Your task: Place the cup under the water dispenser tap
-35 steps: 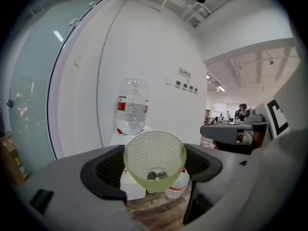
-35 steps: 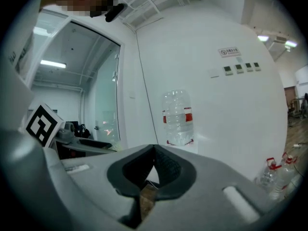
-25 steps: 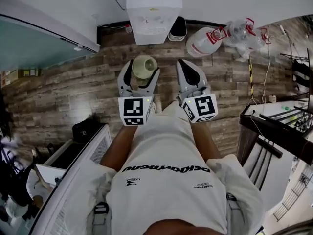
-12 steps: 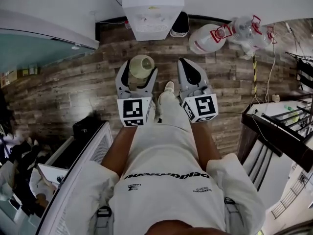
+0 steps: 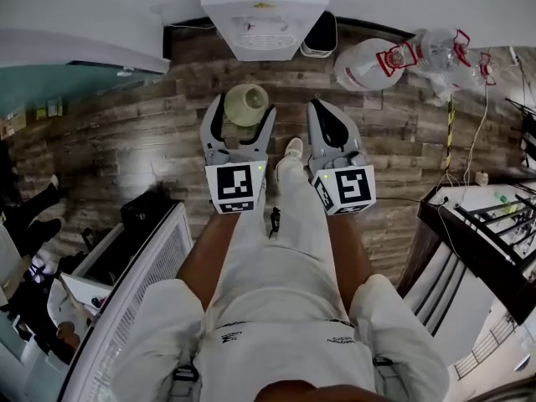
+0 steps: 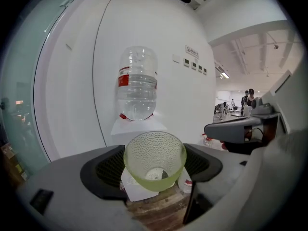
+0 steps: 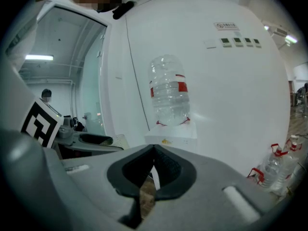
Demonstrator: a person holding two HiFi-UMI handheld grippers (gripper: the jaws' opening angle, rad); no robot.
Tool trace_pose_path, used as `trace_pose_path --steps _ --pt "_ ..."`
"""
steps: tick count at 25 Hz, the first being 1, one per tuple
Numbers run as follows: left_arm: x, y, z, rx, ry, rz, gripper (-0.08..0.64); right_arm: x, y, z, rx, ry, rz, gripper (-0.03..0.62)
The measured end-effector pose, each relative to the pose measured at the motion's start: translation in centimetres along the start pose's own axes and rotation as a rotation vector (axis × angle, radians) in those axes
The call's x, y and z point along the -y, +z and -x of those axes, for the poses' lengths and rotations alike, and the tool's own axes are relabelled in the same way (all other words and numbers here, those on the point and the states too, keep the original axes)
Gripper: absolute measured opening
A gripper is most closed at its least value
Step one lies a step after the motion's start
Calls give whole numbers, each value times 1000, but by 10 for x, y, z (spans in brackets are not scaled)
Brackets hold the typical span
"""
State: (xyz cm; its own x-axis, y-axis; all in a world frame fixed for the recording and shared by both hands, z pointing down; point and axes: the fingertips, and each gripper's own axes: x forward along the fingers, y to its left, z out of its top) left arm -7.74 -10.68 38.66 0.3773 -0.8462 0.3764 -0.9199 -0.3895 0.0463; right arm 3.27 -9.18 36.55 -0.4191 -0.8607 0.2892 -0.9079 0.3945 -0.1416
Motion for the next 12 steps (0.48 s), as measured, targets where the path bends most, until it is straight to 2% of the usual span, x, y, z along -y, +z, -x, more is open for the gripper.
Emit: trace_pose_path --steps 12 --pt "-8 -67 -85 -40 37 -8 368 43 -75 -46 -54 10 -18 -2"
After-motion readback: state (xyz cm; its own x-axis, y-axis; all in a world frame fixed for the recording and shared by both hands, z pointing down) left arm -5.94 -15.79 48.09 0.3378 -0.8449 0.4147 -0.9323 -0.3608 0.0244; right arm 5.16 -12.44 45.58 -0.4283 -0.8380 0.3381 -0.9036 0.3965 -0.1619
